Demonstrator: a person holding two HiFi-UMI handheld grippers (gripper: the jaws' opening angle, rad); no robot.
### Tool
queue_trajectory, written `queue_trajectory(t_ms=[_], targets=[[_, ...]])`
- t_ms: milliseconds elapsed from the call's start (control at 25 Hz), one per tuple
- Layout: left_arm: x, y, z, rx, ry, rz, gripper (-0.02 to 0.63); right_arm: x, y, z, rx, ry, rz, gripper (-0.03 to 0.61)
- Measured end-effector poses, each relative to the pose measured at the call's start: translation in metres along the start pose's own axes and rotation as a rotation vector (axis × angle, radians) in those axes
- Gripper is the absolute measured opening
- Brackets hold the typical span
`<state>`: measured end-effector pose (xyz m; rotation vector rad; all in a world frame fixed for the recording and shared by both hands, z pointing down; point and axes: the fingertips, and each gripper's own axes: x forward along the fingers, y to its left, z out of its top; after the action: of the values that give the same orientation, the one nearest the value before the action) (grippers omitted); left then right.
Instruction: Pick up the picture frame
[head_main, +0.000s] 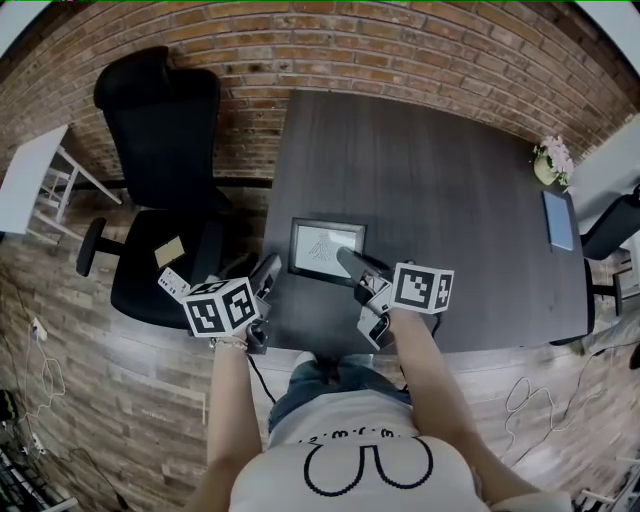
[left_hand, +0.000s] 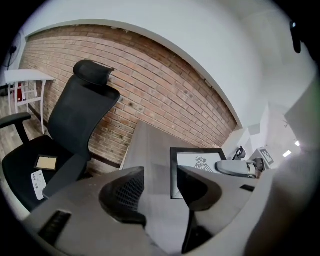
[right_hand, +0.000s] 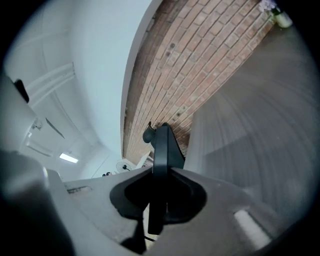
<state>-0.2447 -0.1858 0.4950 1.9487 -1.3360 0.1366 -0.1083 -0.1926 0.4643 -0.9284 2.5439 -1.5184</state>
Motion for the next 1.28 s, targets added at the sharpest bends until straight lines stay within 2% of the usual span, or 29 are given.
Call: queue_trajectory(t_ms=[440, 680, 800, 960, 1120, 1280], targets=[[-0.022, -0.045, 0.061, 0.173, -0.198, -0.034, 0.201, -0.024, 0.042, 0.041, -0.171, -0.138, 0.058, 0.025], [-0.039, -0.071, 0.085, 0.271, -0.302, -0.040, 0.184, -0.040, 0.067, 0.059, -0.339, -0.205, 0.055, 0.025], [-0.048, -0.081, 0.096, 0.345, -0.365, -0.017, 0.137, -0.047, 0.078, 0.067, -0.451, -0.248, 0.028, 0.025], [-0.058, -0.090, 0.108, 0.438, -0.443, 0.037, -0.002, -0.057, 0.091, 0.079, -0.598, -0.311, -0.019, 0.025], [-0.064, -0.102, 0.113, 0.502, -0.474, 0.047, -0.002, -0.071, 0.103, 0.088, -0.768, -0.371, -0.103, 0.025], [-0.069, -0.113, 0.118, 0.528, -0.506, 0.039, -0.002, -0.083, 0.112, 0.095, -0.927, -0.411, -0.206, 0.023]])
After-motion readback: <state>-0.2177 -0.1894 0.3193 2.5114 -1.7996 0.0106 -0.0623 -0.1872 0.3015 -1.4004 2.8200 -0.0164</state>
